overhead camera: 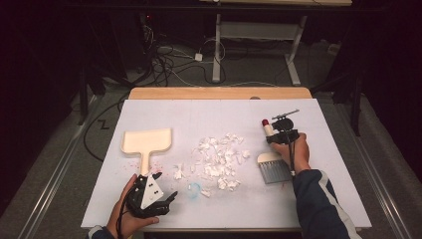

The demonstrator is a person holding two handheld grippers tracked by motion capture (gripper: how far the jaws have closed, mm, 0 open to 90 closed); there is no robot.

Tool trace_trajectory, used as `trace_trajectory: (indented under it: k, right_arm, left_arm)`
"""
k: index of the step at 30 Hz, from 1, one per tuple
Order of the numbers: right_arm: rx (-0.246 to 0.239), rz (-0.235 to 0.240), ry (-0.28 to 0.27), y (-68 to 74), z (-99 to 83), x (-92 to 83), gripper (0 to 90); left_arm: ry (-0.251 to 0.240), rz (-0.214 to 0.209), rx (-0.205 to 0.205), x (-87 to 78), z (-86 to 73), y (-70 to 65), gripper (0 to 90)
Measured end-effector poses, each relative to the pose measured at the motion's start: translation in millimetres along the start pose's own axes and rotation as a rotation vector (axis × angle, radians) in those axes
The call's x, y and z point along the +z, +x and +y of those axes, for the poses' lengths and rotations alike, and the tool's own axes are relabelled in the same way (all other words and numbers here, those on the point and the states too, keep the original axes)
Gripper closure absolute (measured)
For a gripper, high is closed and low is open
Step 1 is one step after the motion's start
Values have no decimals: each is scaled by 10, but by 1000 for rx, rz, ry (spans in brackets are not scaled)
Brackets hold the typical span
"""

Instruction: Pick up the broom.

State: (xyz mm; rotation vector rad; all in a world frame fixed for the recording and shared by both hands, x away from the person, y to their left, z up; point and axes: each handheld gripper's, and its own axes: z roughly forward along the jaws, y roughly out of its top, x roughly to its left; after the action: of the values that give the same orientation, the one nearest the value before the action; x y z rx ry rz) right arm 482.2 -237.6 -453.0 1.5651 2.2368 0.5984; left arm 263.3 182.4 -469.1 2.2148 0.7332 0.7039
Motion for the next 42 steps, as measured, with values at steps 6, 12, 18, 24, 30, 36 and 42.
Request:
trace_trajectory:
  k: [6, 12, 18, 24, 30, 36, 42]
  right_arm:
    - [-21, 6, -21, 0, -21, -4, 709]
    - [-22, 19, -55, -17, -50, -54, 709]
    - [-48, 25, -136, -46, -125, -189, 711]
    - [-54, 45, -251, -72, -233, -397, 711]
    - [-79, 55, -360, -33, -326, -678, 713]
    - [-95, 74, -456, 15, -414, -911, 713]
    - [-108, 108, -537, 150, -457, -1186, 713]
  left_arm:
    - [12, 6, -4, 28, -6, 14, 230]
    - [14, 10, -14, 14, -19, 23, 230]
    - [21, 15, -21, 11, -37, 25, 229]
    - [25, 13, -24, 15, -34, 15, 229]
    - [14, -6, -34, 28, -12, 5, 229]
    - [-28, -44, -67, 52, 115, -23, 229]
    - [-110, -143, -76, 117, 425, -154, 220]
